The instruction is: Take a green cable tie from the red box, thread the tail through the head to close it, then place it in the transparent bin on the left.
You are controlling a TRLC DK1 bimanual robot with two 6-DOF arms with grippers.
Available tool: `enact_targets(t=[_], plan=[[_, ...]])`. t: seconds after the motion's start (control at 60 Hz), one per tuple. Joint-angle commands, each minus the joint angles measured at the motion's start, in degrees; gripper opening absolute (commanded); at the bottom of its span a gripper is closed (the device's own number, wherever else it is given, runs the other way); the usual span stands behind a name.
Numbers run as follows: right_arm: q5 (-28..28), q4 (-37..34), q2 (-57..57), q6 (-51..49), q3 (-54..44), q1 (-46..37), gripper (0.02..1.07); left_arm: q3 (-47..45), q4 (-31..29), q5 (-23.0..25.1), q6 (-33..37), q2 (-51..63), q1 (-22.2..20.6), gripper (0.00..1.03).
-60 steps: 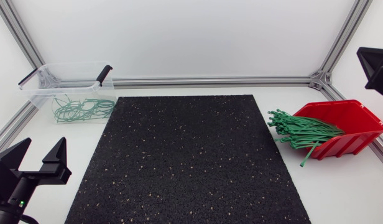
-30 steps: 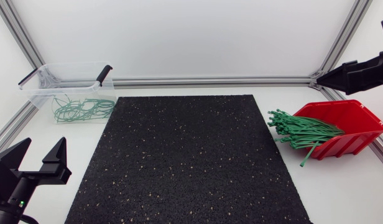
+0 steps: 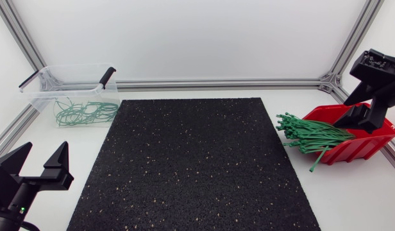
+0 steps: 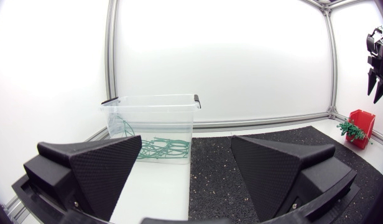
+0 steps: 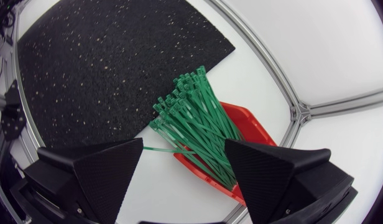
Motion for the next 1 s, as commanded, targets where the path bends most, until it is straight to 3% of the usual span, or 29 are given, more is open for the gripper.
enact_targets(t=[0.0, 0.233, 0.667, 0.75, 0.833, 0.983], plan=[[1.5, -0.2, -1.0, -9.3, -5.7, 1.4, 0.91, -2.3, -1.1, -0.5, 0.5, -0.3, -0.4, 1.0], [5.8, 3.2, -3.9, -23.6, -16.6, 2.9, 0.91, -2.3, -1.1, -0.5, 0.5, -0.3, -0.4, 1.0], [8.5, 18.4, -9.7, -42.1, -30.8, 2.9, 0.88, -2.2, -1.2, -0.5, 0.5, -0.3, -0.3, 1.0], [8.3, 20.2, -9.7, -44.5, -32.0, 3.0, 0.79, -2.2, -1.2, -0.5, 0.6, -0.3, -0.2, 1.0], [8.3, 21.4, -9.4, -45.3, -32.6, 3.0, 0.78, -2.2, -1.2, -0.5, 0.6, -0.3, -0.1, 1.0], [8.1, 21.5, -8.9, -47.4, -32.4, 3.3, 0.66, -2.2, -1.2, -0.5, 0.6, -0.3, 0.0, 1.0]])
